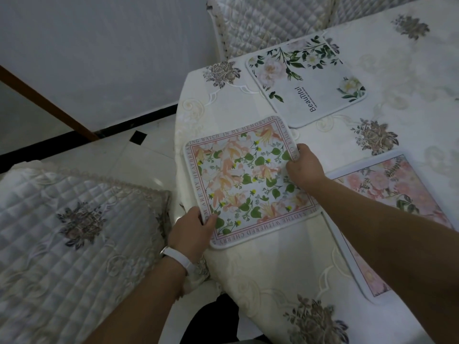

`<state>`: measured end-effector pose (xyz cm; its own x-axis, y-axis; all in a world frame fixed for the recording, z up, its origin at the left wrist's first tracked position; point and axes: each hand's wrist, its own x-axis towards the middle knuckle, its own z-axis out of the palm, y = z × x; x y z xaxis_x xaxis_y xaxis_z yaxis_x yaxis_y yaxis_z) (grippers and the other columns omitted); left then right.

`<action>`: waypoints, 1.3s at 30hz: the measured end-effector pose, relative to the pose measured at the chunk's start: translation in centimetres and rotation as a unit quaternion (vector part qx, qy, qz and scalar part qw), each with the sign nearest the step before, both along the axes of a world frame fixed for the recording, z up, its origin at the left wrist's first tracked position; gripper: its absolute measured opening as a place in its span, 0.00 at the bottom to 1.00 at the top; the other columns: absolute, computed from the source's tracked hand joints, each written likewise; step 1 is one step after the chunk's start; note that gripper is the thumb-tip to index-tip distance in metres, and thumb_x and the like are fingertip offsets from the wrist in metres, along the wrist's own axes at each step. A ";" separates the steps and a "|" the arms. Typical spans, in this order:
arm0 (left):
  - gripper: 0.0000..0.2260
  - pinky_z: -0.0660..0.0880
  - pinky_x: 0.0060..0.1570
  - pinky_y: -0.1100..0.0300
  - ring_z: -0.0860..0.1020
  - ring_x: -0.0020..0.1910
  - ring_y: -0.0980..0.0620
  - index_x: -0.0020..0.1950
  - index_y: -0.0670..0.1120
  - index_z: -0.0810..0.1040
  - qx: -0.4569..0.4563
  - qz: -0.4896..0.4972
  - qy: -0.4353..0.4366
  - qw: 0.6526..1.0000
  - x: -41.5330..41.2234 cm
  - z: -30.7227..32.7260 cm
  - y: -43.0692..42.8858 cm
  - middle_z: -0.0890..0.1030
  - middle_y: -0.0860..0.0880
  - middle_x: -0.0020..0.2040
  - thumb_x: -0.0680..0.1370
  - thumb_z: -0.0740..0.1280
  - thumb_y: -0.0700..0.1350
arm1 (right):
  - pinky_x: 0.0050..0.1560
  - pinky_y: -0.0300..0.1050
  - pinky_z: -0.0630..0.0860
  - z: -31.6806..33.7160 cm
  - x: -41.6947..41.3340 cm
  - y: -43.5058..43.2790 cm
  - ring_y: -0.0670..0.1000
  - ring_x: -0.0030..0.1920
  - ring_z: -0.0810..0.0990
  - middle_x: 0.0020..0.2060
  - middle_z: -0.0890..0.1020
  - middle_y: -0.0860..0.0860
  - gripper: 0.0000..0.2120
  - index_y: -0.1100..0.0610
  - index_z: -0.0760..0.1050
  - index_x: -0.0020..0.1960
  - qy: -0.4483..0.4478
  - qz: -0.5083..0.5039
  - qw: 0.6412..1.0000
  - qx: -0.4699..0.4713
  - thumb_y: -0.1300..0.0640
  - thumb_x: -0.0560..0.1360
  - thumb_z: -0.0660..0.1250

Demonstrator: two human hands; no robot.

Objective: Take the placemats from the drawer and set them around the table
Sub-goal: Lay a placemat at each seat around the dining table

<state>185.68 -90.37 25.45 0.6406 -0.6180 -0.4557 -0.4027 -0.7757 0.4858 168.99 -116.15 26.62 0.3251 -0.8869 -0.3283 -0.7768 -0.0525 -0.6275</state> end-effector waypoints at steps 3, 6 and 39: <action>0.15 0.78 0.32 0.56 0.77 0.32 0.55 0.38 0.52 0.70 0.011 -0.008 -0.027 1.000 0.1 0.1 0.1 0.78 0.54 0.35 0.76 0.65 0.62 | 0.31 0.41 0.67 -0.5 -0.1 -0.2 0.49 0.36 0.75 0.40 0.76 0.49 0.07 0.57 0.69 0.51 -0.003 0.005 1.000 0.001 0.63 0.73 0.61; 0.17 0.77 0.32 0.55 0.77 0.37 0.50 0.42 0.50 0.69 -0.016 -0.029 -0.097 0.995 0.1 -0.2 0.3 0.77 0.51 0.40 0.73 0.66 0.63 | 0.45 0.51 0.76 -0.9 -0.2 0.1 0.58 0.47 0.76 0.49 0.76 0.57 0.13 0.60 0.71 0.55 0.025 0.031 0.998 -0.054 0.60 0.71 0.64; 0.26 0.44 0.76 0.44 0.45 0.79 0.49 0.80 0.56 0.49 -0.023 -0.247 -0.222 0.943 8.6 -3.7 -18.7 0.48 0.50 0.81 0.82 0.45 0.59 | 0.77 0.58 0.40 -4.3 11.1 -2.5 0.53 0.79 0.43 0.80 0.47 0.46 0.31 0.45 0.44 0.80 0.173 0.383 0.885 -0.203 0.36 0.80 0.41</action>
